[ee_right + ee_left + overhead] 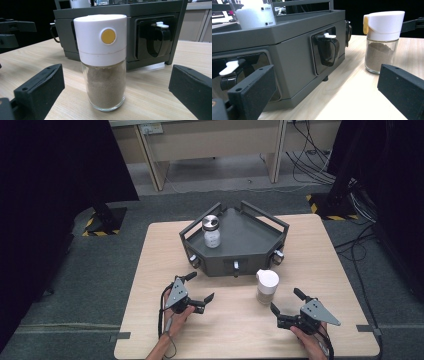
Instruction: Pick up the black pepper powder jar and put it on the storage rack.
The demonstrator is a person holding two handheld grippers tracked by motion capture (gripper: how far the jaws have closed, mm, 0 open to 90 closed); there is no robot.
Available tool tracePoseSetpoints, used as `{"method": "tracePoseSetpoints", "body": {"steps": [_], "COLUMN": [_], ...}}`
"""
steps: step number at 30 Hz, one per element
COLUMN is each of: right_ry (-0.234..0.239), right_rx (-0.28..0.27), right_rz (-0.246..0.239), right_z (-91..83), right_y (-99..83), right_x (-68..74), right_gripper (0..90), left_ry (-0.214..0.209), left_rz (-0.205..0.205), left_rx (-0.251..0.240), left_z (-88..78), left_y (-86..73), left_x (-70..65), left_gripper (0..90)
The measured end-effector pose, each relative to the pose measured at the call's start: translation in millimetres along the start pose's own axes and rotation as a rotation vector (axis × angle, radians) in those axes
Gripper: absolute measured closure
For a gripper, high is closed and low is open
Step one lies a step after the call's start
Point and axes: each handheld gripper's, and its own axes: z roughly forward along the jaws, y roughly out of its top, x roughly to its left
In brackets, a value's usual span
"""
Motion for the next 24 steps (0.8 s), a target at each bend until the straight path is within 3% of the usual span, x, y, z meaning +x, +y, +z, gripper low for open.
{"method": "tracePoseSetpoints", "body": {"steps": [24], "right_ry": [-0.001], "right_rx": [-0.013], "right_rz": [-0.008], "right_z": [4.1], "right_y": [-0.7], "right_x": [2.9], "right_gripper": [0.2], "left_ry": [-0.005], "left_rz": [-0.003], "left_rx": [-0.004], "left_z": [1.7], "left_y": [-1.2], "left_x": [0.0], "left_gripper": [1.4]}}
